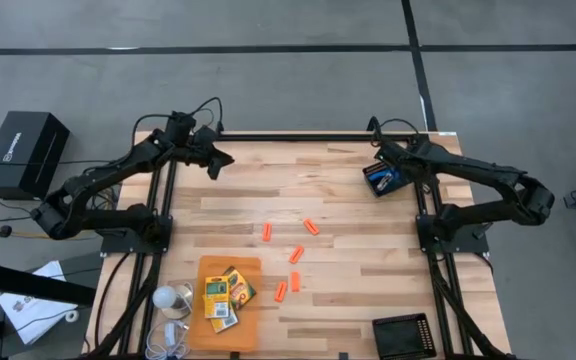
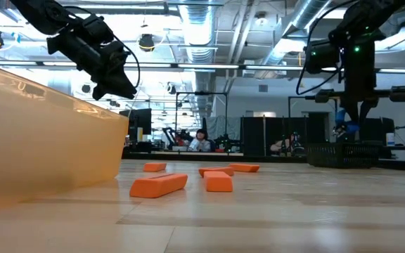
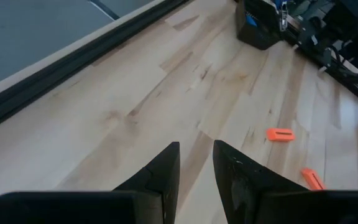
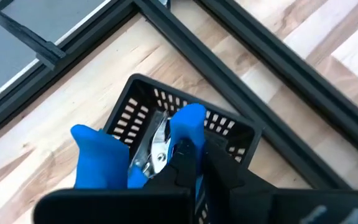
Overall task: Pick & Place School Supplies
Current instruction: Put the blue hole puncher into the top black bin
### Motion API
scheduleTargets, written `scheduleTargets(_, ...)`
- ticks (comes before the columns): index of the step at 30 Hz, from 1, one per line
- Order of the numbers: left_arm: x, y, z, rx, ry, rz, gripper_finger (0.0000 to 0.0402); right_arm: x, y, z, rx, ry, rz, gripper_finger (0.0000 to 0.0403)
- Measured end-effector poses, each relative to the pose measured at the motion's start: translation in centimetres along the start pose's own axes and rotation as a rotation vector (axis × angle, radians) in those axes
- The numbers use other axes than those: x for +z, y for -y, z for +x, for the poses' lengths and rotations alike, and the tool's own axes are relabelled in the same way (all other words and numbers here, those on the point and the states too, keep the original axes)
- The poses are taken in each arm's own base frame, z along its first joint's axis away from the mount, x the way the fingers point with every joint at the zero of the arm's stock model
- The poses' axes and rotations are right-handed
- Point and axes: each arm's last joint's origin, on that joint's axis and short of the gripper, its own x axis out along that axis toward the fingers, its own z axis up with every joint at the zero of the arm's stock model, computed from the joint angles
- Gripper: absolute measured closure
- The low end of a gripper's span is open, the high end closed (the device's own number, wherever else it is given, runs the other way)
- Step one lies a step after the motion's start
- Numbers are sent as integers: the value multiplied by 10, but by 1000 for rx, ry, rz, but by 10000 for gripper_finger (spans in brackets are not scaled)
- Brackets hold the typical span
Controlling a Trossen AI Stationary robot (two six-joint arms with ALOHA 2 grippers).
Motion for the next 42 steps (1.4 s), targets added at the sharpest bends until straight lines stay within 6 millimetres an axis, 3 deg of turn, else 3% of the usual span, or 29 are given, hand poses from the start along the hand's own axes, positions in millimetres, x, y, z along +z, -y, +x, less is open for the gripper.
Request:
scheduleTargets(18, 1, -1, -1, 7, 14, -28, 310, 11, -6, 7, 21, 13, -16, 401)
scheduleTargets(30, 2, -1, -1, 6, 21, -24, 310, 8, -9, 5, 51, 34, -25, 332)
scheduleTargets(42, 2, -1, -1, 5, 23, -23, 310, 8, -10, 5, 62, 29, -15, 324)
